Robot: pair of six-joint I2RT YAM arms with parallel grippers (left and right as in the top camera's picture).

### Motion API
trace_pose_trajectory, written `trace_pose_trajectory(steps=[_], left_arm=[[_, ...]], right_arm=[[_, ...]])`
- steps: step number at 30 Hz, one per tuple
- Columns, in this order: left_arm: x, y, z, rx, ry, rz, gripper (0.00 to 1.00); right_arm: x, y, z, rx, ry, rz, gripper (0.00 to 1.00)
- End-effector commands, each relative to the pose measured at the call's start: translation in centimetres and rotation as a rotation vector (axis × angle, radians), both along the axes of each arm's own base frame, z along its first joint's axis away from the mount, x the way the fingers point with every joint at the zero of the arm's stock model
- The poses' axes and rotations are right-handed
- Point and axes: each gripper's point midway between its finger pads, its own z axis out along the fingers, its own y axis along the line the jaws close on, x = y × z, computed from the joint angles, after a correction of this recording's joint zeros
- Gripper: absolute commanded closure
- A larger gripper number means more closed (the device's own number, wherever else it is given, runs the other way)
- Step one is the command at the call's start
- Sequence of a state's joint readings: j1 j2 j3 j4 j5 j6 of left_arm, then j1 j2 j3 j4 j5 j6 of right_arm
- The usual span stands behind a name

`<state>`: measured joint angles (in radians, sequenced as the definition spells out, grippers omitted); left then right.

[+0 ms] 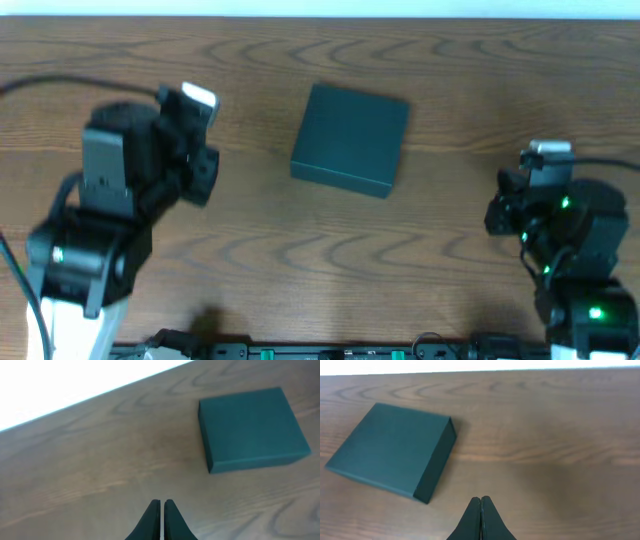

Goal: Pack container
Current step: 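Move both grippers down to the box's left and right sides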

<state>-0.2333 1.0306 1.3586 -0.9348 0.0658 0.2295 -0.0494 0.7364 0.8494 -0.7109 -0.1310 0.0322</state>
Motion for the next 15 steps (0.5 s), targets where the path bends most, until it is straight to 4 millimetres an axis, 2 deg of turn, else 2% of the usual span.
trace_pose_trajectory(steps=[1, 3, 5, 7, 8, 11, 15], left_arm=[[-1.2, 0.4, -2.3, -0.052, 0.008, 0.058, 0.94], [-1.5, 0.5, -4.6, -0.081, 0.014, 0.083, 0.94], [-1.4, 0.5, -7.9, -0.115, 0.041, 0.117, 0.94], [-0.5, -0.2, -12.5, -0.197, 0.084, 0.162, 0.91], [0.1, -1.0, -13.9, -0.23, 0.087, 0.142, 0.89], [1.9, -2.1, -15.9, -0.271, 0.073, 0.113, 0.86], [4.4, -3.4, -18.6, -0.296, 0.109, 0.091, 0.88]], right_arm=[[-0.4, 1.1, -2.1, 0.093, 0.029, 0.017, 0.98], [-0.2, 1.8, -3.8, 0.15, 0.049, 0.024, 0.98], [0.3, 2.2, -5.6, 0.212, 0.066, 0.017, 0.99], [1.6, 2.2, -7.7, 0.289, 0.055, -0.03, 0.99], [2.3, 2.4, -8.2, 0.314, 0.042, -0.028, 0.98], [3.9, 3.3, -9.3, 0.379, 0.036, -0.002, 0.99], [6.4, 4.3, -11.2, 0.454, 0.068, 0.033, 0.99]])
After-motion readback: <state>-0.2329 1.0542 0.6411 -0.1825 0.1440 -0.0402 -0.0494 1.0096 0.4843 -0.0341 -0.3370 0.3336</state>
